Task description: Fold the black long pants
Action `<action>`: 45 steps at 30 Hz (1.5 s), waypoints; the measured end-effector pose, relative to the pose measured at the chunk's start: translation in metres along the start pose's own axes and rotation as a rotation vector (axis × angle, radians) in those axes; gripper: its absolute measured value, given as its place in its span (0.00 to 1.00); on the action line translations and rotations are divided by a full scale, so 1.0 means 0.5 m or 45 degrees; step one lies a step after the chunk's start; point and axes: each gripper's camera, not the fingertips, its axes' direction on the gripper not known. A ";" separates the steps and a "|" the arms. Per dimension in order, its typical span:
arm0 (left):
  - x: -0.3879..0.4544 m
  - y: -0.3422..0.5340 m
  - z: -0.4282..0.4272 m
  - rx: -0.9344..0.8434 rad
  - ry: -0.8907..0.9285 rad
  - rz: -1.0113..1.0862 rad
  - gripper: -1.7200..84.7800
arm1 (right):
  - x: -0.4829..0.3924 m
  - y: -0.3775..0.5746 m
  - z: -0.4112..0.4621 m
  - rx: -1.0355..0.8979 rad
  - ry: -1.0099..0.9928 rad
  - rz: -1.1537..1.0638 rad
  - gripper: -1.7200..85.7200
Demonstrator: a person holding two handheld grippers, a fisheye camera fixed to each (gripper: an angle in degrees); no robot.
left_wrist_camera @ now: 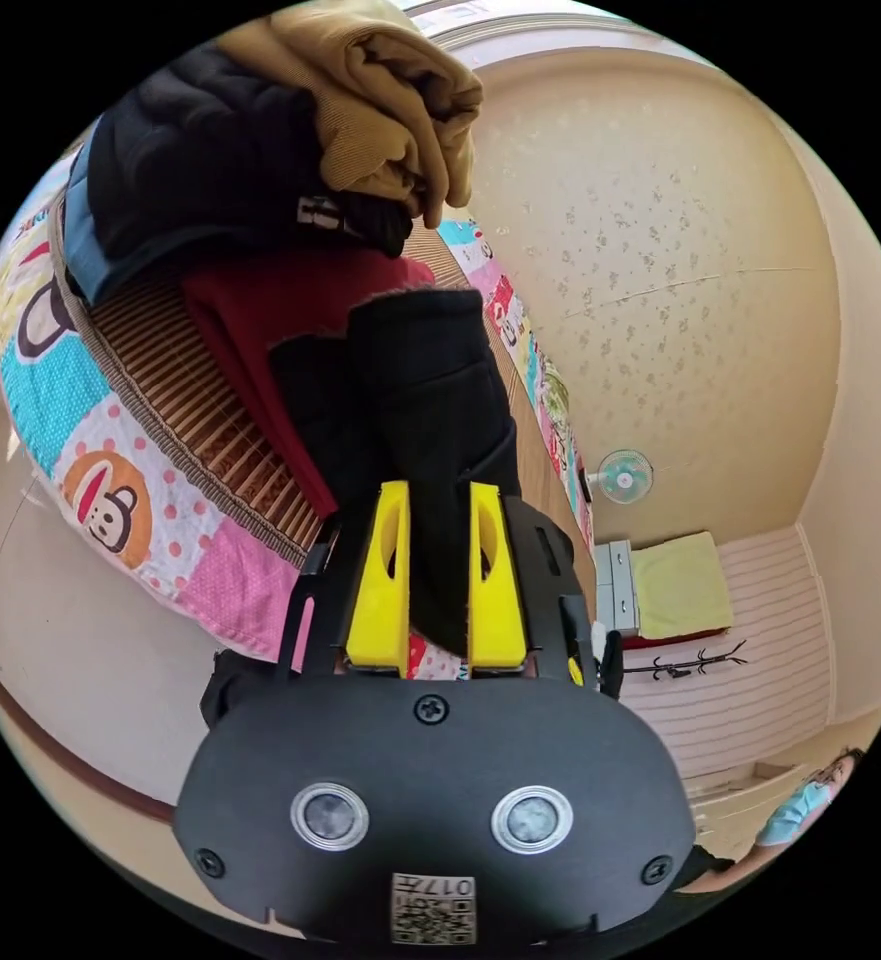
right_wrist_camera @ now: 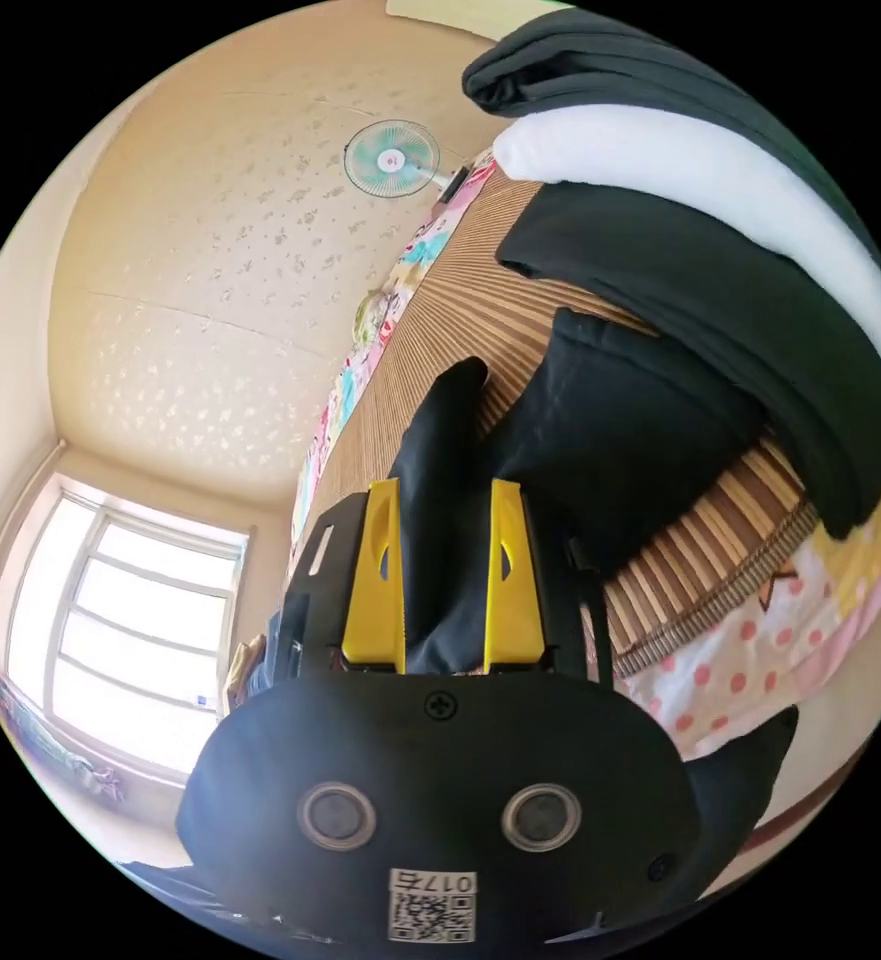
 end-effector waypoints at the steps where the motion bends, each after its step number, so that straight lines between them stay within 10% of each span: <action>1: 0.004 0.007 0.000 0.004 0.006 0.017 0.12 | -0.013 -0.020 0.033 -0.098 -0.017 -0.030 0.15; 4: 0.014 0.021 0.002 0.022 0.048 0.036 0.09 | -0.071 -0.041 0.110 -0.318 0.079 -0.128 0.11; 10: 0.090 0.037 -0.010 -0.040 -0.038 0.183 0.08 | -0.438 0.104 -0.045 0.216 0.411 -0.635 0.07; 16: 0.153 0.067 0.002 -0.060 -0.158 0.281 0.08 | -0.376 0.071 0.050 0.128 0.732 -0.422 0.11; 28: 0.169 0.173 -0.057 0.043 -0.182 0.248 0.08 | -0.036 0.156 -0.068 0.087 0.027 -0.019 0.11; 45: 0.178 0.290 -0.082 0.026 -0.235 0.251 0.01 | -0.349 0.253 0.230 -0.323 0.482 -1.032 0.05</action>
